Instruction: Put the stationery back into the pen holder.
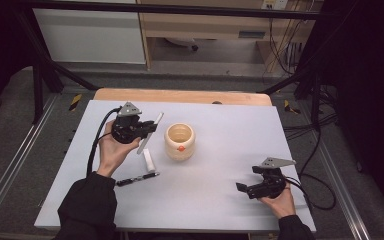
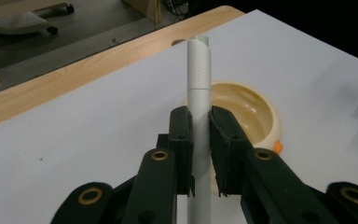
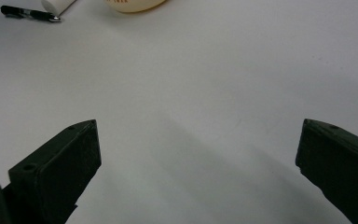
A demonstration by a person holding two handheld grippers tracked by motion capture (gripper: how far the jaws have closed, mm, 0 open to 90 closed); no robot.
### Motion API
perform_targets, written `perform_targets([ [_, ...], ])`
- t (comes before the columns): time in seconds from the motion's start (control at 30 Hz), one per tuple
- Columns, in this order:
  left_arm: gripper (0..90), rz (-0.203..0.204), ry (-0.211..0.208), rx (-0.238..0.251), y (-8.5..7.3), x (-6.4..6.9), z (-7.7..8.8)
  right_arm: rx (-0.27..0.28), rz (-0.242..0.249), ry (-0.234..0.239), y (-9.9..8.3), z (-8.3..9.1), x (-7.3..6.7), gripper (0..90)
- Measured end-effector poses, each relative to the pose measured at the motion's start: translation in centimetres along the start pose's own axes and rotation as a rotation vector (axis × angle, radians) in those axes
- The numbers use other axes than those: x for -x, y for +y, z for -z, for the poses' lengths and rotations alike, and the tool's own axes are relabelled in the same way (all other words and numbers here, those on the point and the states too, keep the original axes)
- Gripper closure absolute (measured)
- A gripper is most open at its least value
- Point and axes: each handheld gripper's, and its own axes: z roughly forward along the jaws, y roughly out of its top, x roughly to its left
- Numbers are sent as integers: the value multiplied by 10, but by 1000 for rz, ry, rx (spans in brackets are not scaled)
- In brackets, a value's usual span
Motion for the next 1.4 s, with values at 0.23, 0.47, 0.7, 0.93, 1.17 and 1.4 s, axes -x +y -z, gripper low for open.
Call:
perform_targets([
  [0.23, 787, -11, -5, 28, 15, 12, -7, 3, -1, 0, 0, 0, 0, 7],
  [0.47, 787, -16, -18, 56, 28, 21, -15, 2, 0, 0, 0, 0, 0, 7],
  [0.7, 787, -16, -23, 67, 38, 28, -28, 5, -1, 1, 0, 1, 0, 7],
  [0.93, 786, -19, -23, 80, 47, 31, -40, 10, 1, 4, 0, 1, 0, 7],
  [1.17, 786, -17, -20, 86, 53, 34, -54, 6, -1, 6, 0, 0, 0, 7],
  [1.4, 786, -18, -23, 83, 56, 36, -69, 5, 5, 4, 0, 0, 0, 7],
])
